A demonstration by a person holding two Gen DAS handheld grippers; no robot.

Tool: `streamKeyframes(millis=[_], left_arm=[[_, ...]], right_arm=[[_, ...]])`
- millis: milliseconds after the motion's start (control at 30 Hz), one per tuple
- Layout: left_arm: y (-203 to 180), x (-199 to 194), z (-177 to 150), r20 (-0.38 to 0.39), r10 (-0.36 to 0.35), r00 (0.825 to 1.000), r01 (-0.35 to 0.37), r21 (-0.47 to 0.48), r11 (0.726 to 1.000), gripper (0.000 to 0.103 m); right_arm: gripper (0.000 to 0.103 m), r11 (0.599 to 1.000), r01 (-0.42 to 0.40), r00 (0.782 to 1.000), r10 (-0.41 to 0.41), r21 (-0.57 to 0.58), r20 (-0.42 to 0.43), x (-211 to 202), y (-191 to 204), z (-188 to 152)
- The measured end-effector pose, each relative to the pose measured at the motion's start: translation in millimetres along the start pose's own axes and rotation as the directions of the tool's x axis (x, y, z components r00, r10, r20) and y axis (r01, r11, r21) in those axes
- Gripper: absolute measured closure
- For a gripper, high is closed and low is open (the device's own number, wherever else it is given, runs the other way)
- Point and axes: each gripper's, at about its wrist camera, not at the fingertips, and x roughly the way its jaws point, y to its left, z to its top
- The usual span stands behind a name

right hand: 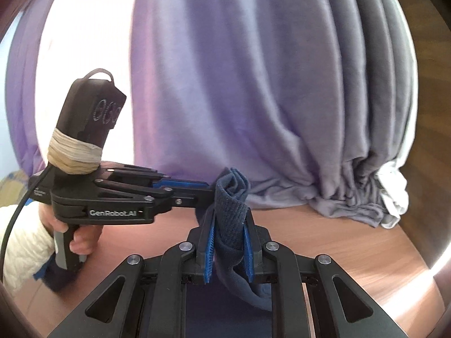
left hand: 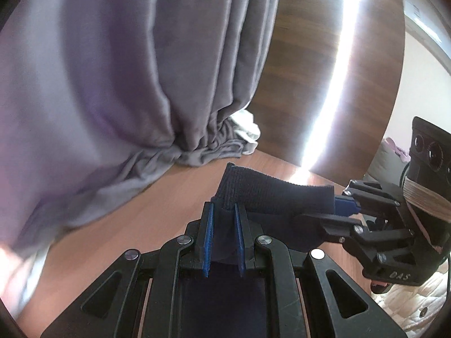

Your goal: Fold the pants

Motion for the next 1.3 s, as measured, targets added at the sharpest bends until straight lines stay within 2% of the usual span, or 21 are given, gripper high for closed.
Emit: streamKeyframes(millis=[333, 567, 633, 667, 700, 833, 933, 967, 1033, 1100, 1167, 1300], left_arm=[[22, -34, -73, 0.007, 0.054, 0.999, -0.052, -0.173, 0.983, 0.088], [30, -49, -117, 0.030, 0.090, 0.996, -0.077, -0.305, 0.949, 0.088], [34, -53, -128, 0.027, 0.101, 0.995, -0.086, -0.339, 0.937, 0.088], [36, -54, -133, 0.024, 0.107, 0.994, -0.092, -0.352, 0.932, 0.097], [38, -55, -139, 0.014, 0.119, 0.993, -0.106, -0.364, 0.925, 0.101], [42, -61, -155, -0.019, 0.156, 0.988, -0.151, -0.398, 0.905, 0.101], [37, -71, -163, -0.036, 0.227, 0.973, -0.223, -0.398, 0.890, 0.100], [32, -75, -165, -0.044, 0.255, 0.966, -0.252, -0.387, 0.887, 0.099], [26, -81, -168, -0.049, 0.269, 0.962, -0.267, -0.386, 0.883, 0.094], [16, -89, -169, -0.034, 0.249, 0.968, -0.239, -0.425, 0.873, 0.089], [8, -93, -169, -0.026, 0.235, 0.972, -0.221, -0.447, 0.867, 0.084], [-11, -95, -164, -0.006, 0.219, 0.976, -0.190, -0.523, 0.831, 0.081]], right_arm=[[0.084, 0.990, -0.097, 0.992, 0.087, -0.104, -0.096, 9, 64, -30], [0.085, 0.972, -0.177, 0.973, 0.149, -0.155, -0.175, 16, 87, -49], [0.086, 0.965, -0.217, 0.960, 0.183, -0.150, -0.211, 16, 94, -54], [0.086, 0.961, -0.231, 0.955, 0.194, -0.152, -0.224, 15, 99, -57], [0.086, 0.957, -0.244, 0.950, 0.204, -0.157, -0.235, 16, 102, -60], [0.089, 0.930, -0.326, 0.917, 0.267, -0.172, -0.295, 18, 118, -73], [0.089, 0.902, -0.393, 0.888, 0.322, -0.179, -0.328, 14, 127, -81], [0.088, 0.899, -0.399, 0.887, 0.327, -0.183, -0.327, 12, 127, -82], [0.087, 0.885, -0.416, 0.883, 0.339, -0.209, -0.324, 3, 130, -83], [0.084, 0.885, -0.406, 0.891, 0.328, -0.226, -0.314, -4, 129, -83], [0.074, 0.895, -0.390, 0.897, 0.317, -0.216, -0.308, -3, 120, -81], [0.072, 0.928, -0.330, 0.915, 0.270, -0.173, -0.298, 3, 95, -76]])
